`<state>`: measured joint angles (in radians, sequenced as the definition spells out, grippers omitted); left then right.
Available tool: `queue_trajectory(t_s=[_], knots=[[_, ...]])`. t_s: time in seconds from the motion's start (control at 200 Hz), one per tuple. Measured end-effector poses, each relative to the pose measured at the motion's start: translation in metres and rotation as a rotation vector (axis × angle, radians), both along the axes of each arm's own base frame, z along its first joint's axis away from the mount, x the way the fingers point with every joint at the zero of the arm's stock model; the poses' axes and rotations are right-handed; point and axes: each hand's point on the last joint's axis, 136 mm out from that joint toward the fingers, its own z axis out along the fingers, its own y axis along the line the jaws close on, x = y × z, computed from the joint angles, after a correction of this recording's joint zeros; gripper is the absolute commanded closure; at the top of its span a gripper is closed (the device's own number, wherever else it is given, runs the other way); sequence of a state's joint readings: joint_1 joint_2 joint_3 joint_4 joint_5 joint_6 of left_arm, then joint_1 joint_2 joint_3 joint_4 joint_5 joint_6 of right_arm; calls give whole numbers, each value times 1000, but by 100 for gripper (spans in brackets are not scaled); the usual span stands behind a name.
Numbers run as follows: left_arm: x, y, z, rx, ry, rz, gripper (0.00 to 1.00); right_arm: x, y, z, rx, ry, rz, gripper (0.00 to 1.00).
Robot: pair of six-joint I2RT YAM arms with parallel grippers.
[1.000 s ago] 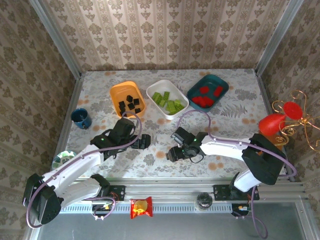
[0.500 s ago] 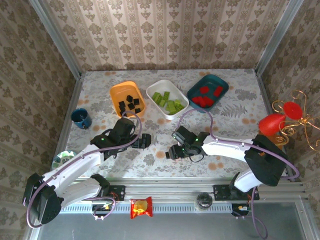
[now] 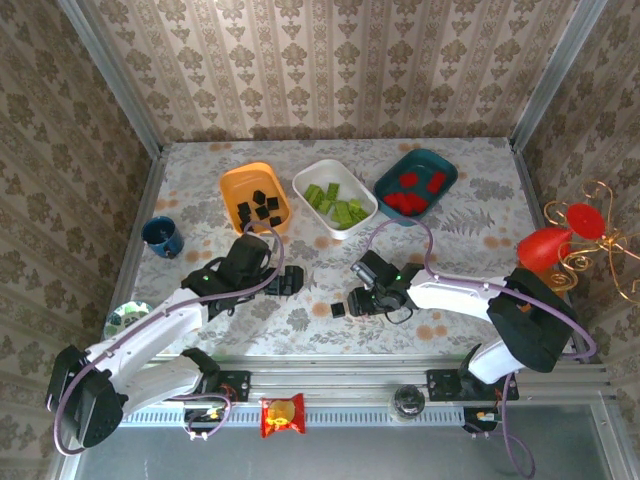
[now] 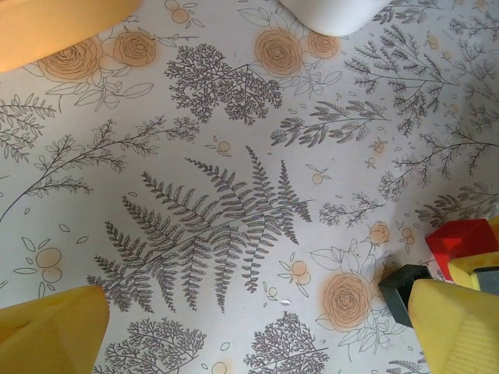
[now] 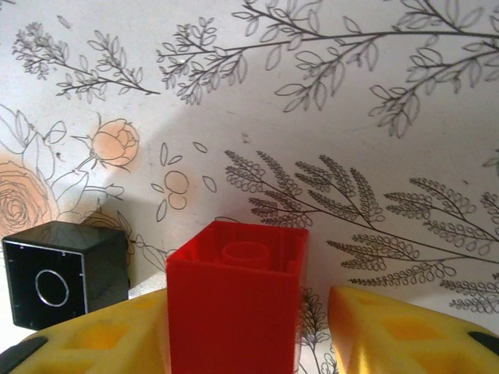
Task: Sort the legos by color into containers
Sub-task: Pick up the lego from the bottom-center of the table, then place the lego in the container.
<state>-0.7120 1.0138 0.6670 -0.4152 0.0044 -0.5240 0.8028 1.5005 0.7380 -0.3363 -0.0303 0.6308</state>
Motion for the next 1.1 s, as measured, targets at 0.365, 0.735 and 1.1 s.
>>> queue_trajectory(t_s=[0.365, 0.735, 1.1], knots=[[-7, -8, 4, 6, -24, -42, 0, 38, -23, 45, 71, -107, -112, 67], [-8, -14, -6, 37, 1, -74, 0, 189, -126, 170, 56, -456, -537, 67], [-11, -35, -14, 61, 46, -153, 0, 284, -159, 90, -170, -309, -629, 59]])
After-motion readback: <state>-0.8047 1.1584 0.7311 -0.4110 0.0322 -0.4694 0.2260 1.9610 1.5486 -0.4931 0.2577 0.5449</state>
